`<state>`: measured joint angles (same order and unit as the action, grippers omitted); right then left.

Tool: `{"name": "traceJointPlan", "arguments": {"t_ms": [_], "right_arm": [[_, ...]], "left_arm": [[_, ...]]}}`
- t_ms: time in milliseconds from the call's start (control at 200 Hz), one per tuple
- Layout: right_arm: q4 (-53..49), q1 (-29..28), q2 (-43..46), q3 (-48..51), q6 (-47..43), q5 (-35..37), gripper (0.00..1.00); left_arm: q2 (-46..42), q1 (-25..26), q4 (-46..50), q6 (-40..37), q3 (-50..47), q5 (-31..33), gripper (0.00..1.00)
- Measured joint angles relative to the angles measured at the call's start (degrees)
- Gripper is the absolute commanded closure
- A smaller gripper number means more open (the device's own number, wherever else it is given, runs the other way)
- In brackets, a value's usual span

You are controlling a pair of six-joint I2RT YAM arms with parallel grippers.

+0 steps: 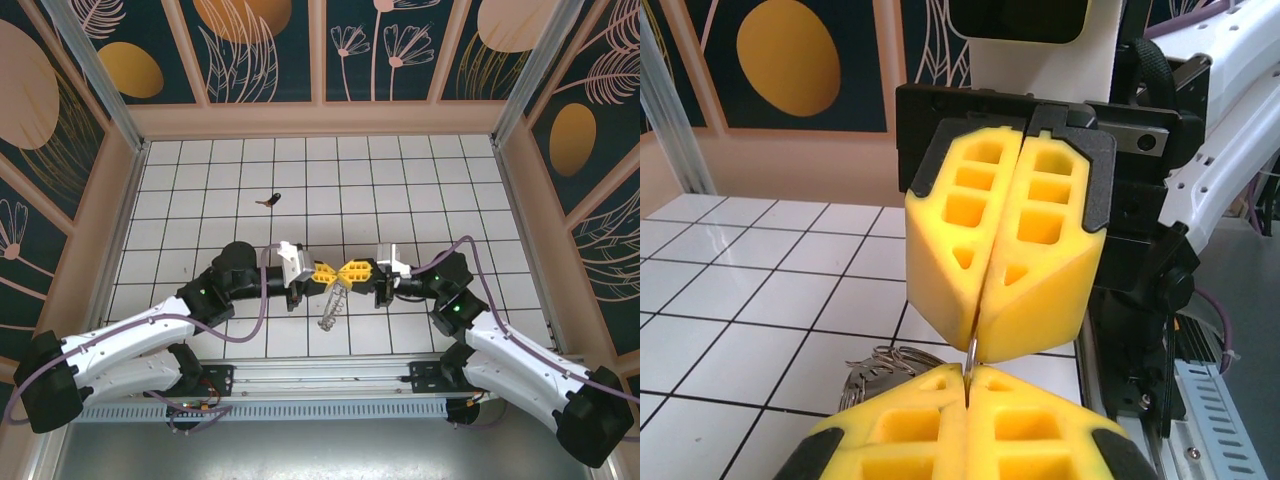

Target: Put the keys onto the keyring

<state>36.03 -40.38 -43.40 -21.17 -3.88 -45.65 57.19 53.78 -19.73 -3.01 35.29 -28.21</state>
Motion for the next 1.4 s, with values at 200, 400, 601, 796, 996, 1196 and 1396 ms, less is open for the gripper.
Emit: {"name": "traceJointPlan", "arguments": {"t_ms": [200, 400, 601, 796, 996, 1196, 1396], "right_arm": [[-0.5, -0.1, 7.3, 3.3, 0.7, 3.3, 0.61], [-1.9, -0.2, 10.8, 5.1, 1.7, 4.2, 0.66], [-1.3, -0.7, 9.1, 5.1, 2.8, 3.5, 0.71], [0.5, -3.2, 6.7, 5.0, 3.1, 3.2, 0.75], [3.2, -4.0, 5.6, 4.9, 3.2, 3.2, 0.75], [5.0, -4.4, 4.2, 4.3, 3.2, 3.2, 0.76], [6.4, -4.9, 2.3, 4.0, 3.3, 3.2, 0.77]], "left_arm": [[-4.1, 0.0, -1.3, 0.6, -2.5, 0.6, 1.00], [-6.9, 0.0, -3.9, 1.9, -3.9, -0.9, 1.00], [-7.0, 0.0, -4.6, 3.1, -3.9, -2.9, 1.00], [-6.8, 0.0, -5.0, 3.7, -3.9, -4.0, 1.00], [-5.9, 0.0, -5.4, 3.7, -3.9, -4.4, 1.00], [-5.3, 0.0, -5.4, 3.7, -3.9, -4.4, 1.00], [-4.8, 0.0, -5.4, 3.7, -3.9, -4.8, 1.00]]}}
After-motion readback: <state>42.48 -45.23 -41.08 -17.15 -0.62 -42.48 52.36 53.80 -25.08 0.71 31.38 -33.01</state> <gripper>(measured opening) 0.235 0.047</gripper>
